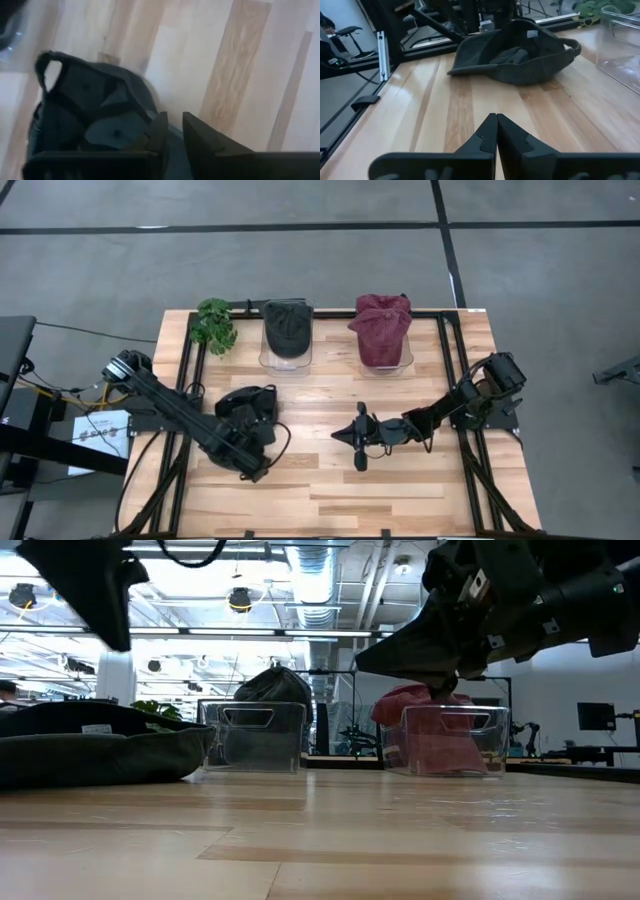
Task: Pick & Place hat
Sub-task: Put the black cap into the left transparent bin
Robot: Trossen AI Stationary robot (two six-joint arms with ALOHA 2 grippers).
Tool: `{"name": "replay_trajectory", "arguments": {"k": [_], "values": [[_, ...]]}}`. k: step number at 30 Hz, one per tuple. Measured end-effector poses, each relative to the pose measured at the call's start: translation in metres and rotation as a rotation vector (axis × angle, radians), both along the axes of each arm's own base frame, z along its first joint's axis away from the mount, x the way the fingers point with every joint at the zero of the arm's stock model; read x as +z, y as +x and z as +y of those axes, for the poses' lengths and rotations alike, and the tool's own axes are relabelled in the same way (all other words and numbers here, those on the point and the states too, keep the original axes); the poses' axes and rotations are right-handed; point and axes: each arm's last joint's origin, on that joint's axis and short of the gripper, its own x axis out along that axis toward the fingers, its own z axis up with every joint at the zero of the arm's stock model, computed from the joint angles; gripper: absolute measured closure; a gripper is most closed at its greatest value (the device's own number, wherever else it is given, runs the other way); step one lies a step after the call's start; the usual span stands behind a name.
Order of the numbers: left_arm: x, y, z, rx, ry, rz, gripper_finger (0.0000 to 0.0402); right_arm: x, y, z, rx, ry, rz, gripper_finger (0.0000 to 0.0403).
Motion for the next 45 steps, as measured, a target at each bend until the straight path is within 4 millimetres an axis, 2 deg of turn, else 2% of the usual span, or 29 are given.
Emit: {"name": "replay_trajectory", "arguments": {"k": [4, 9, 13, 16, 21, 27, 45], "values": [[-0.016, -0.004, 0.001, 0.007, -0.032, 0.038, 0.0305, 0.000, 0.000, 0.000, 0.003, 0.000, 0.001, 0.0403], [-0.039, -0.011, 0.004, 0.118, -0.136, 0.083, 0.0260, 0.000, -0.001, 0.003, 0.014, 0.001, 0.001, 0.0403], [-0.048, -0.013, 0.004, 0.228, -0.194, 0.061, 0.0234, 0.000, -0.001, 0.002, 0.014, 0.001, 0.001, 0.0403], [-0.052, -0.012, 0.003, 0.243, -0.218, 0.038, 0.0224, 0.000, 0.000, 0.001, 0.009, 0.001, 0.001, 0.0403], [-0.052, -0.007, 0.000, 0.251, -0.271, -0.009, 0.0217, 0.000, 0.000, 0.000, 0.005, 0.001, 0.001, 0.0403], [-0.052, -0.003, 0.005, 0.356, -0.315, -0.020, 0.0220, 0.000, 0.000, 0.000, 0.004, 0.001, 0.001, 0.0403], [-0.053, -0.008, 0.008, 0.365, -0.263, 0.018, 0.0240, 0.000, 0.000, 0.000, 0.008, -0.016, 0.001, 0.0403]]}}
